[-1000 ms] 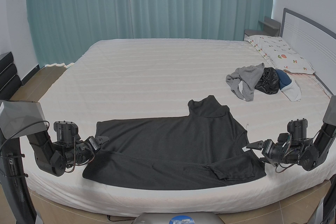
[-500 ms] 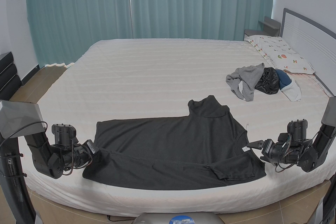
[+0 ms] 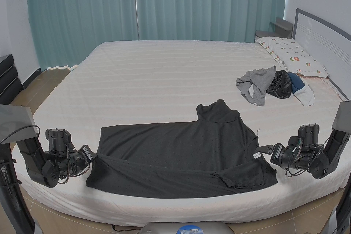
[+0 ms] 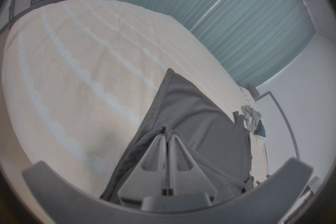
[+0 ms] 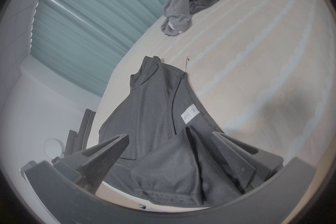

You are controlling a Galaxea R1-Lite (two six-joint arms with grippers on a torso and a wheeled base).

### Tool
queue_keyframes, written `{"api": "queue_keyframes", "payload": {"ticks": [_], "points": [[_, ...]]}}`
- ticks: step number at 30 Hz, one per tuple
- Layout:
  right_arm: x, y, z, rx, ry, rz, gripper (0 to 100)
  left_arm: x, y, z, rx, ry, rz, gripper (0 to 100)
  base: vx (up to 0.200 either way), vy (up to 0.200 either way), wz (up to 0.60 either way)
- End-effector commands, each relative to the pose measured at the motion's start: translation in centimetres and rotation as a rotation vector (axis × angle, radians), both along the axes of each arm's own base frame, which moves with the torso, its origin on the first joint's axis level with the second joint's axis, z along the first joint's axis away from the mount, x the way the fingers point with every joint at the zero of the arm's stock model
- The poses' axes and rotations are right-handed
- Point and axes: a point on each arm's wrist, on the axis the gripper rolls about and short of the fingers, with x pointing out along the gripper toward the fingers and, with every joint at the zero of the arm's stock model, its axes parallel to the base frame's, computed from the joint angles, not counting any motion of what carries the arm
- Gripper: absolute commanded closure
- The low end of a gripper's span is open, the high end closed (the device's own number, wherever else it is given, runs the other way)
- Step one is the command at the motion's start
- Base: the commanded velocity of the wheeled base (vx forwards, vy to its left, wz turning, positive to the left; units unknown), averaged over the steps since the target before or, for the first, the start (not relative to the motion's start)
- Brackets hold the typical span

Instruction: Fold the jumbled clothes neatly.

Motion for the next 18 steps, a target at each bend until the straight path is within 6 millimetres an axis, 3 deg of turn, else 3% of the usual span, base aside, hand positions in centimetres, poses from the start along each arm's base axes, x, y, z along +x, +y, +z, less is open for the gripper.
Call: {"api": "queue_keyframes", "payload": {"ticks": [1,10,18], "points": [[0.5,0.0,-1.8,-0.027,0.007,0.035,0,-0.3,-0.1,0.2,-0.002,0.000,-0.003,100,0.000,0.000,0.00],[0.1,-0.2,-3.4,-0.018,-0.024,0.174,0,-0.3,-0.1,0.1,-0.002,0.002,-0.003,100,0.000,0.000,0.00],[0.4,-0.8,-4.4,-0.044,-0.078,0.175,0,-0.3,-0.2,0.2,-0.002,0.000,-0.005,100,0.000,0.000,0.00]]}}
